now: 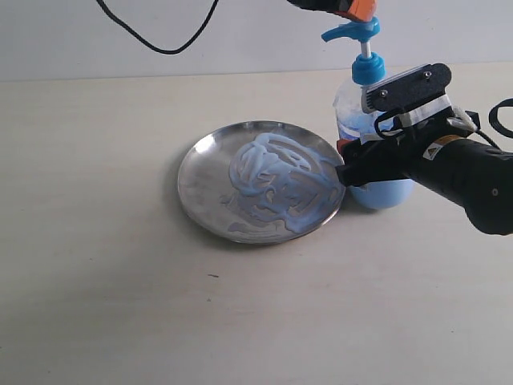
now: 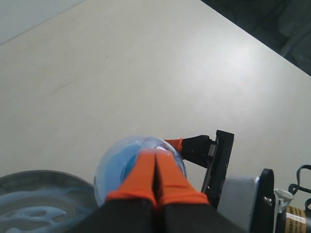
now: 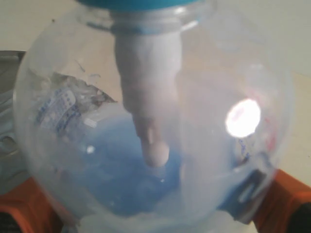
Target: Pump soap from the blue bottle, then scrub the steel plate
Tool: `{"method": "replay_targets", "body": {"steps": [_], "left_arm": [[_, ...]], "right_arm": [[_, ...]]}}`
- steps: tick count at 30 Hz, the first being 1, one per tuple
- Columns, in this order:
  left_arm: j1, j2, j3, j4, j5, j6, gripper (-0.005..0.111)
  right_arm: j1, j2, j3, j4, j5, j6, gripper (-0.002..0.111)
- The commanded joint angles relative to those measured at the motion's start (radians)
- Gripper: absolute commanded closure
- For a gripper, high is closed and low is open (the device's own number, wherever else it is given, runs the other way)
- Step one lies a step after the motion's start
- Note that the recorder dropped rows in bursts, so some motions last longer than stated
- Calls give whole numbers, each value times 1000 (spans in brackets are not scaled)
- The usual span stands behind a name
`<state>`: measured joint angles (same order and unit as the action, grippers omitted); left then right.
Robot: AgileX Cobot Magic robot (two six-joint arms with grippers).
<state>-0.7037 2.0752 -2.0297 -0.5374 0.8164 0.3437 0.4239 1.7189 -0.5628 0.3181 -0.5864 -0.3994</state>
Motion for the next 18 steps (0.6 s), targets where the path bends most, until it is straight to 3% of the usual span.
{"method": "replay_targets", "body": {"steps": [1,18], "left_arm": [[-5,-6,-5,2,0,-7,107],[-5,-4,-5,12,11,-7,107]], "right_arm": [[0,-10,-14,-27,-34,0,108],[0,-10,-14,-27,-37,0,108]]}}
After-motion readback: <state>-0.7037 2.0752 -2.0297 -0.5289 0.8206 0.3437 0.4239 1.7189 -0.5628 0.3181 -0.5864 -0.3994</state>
